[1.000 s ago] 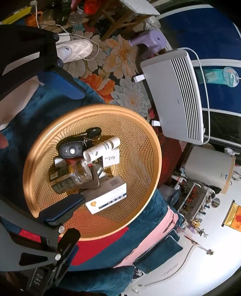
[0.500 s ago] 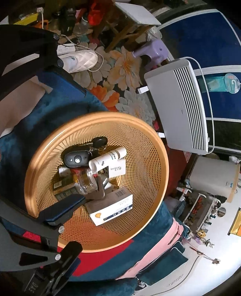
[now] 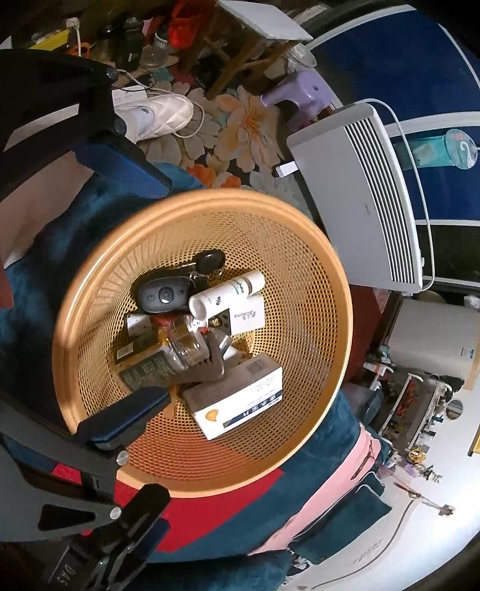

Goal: Organize rigid objects

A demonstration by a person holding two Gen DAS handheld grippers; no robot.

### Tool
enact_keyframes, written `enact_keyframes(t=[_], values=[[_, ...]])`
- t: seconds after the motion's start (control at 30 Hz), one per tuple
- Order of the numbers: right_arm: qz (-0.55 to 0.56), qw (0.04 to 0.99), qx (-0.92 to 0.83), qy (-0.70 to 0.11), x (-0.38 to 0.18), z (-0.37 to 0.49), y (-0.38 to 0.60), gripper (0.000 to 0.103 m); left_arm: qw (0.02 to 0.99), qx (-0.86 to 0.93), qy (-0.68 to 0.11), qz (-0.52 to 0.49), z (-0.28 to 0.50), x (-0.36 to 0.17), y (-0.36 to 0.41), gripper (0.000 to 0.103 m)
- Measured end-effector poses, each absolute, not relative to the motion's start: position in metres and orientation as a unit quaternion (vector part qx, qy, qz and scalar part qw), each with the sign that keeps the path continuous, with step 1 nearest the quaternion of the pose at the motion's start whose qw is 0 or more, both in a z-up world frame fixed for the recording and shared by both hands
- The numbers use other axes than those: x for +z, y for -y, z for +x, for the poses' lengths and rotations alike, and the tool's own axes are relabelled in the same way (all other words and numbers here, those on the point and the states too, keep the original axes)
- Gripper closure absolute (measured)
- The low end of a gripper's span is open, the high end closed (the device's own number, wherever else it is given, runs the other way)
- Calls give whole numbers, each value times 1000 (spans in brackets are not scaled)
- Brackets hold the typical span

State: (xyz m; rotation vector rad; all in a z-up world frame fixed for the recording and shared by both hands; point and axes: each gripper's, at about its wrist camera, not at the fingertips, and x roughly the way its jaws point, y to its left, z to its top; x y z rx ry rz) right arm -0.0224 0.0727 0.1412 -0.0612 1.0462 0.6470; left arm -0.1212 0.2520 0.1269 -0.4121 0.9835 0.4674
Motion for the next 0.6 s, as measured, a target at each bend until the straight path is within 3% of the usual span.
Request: enact_keyframes(t=[0.6], values=[[-33,822,304,-481,141,-23,-44,0,842,204,-474,-154,-100,129,-217,1]])
